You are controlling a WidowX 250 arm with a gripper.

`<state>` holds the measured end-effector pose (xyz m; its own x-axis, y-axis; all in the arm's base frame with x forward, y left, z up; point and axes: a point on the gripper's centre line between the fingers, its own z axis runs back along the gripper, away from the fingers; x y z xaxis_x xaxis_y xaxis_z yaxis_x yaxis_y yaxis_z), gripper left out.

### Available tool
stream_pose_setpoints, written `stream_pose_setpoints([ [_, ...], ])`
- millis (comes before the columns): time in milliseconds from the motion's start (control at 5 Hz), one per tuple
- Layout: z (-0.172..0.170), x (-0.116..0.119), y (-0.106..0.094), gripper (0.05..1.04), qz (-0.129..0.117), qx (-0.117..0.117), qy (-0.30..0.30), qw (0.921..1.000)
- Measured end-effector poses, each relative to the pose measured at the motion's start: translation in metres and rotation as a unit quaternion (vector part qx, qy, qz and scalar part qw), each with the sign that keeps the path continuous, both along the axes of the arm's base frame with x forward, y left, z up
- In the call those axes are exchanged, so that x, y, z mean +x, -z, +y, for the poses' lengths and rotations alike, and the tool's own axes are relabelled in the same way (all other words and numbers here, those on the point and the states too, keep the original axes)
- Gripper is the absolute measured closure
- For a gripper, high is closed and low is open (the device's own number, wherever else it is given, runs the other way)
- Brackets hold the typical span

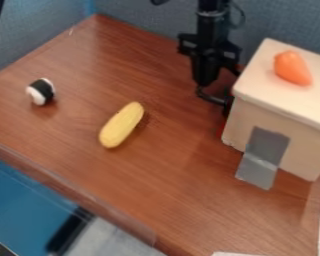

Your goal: Close the drawer

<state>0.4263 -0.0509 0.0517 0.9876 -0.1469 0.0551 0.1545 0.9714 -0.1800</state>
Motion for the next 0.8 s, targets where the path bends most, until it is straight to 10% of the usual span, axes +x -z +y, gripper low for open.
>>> stream_pose_setpoints([
  [400, 0.011, -0.005, -0.019, 0.170, -0.013, 0.006, -0.025, 0.9996],
  [800, 0.027, -0.023, -0.067, 0.080, -0.052, 0.039, 0.002, 0.9979],
])
